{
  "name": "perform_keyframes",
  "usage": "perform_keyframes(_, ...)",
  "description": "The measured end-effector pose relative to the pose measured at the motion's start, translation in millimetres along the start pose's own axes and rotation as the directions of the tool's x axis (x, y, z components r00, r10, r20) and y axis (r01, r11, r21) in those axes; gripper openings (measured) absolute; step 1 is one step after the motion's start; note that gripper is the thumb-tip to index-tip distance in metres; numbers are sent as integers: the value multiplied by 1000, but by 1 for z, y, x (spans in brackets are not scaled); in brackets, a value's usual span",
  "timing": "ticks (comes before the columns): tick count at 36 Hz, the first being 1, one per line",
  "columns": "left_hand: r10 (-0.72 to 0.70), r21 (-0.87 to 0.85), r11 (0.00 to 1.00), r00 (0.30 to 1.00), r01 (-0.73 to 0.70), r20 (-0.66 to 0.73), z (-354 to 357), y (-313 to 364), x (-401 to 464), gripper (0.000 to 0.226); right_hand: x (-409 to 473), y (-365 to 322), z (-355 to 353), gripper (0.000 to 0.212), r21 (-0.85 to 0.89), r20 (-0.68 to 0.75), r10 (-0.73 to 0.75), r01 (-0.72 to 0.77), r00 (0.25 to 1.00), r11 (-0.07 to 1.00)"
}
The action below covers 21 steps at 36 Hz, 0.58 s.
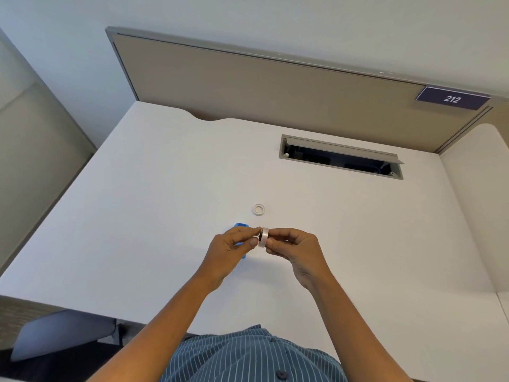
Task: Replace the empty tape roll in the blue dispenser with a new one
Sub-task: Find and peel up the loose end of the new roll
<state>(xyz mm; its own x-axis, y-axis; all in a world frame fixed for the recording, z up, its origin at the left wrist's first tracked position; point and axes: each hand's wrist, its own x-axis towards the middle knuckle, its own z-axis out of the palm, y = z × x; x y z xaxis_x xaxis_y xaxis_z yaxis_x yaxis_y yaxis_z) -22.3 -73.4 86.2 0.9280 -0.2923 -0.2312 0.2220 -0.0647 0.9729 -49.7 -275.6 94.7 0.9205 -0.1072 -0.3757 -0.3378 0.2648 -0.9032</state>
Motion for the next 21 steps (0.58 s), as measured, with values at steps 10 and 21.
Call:
perform_keyframes(10, 55, -45, 997, 998, -56, -30, 3, 4, 7, 29, 2, -9, 1, 26, -7, 34, -25, 25, 999, 1000)
perform_keyframes(21, 87, -55, 994, 994, -91, -61, 5, 7, 12, 25, 3, -17, 2, 28, -7, 37, -28, 29, 999, 1000)
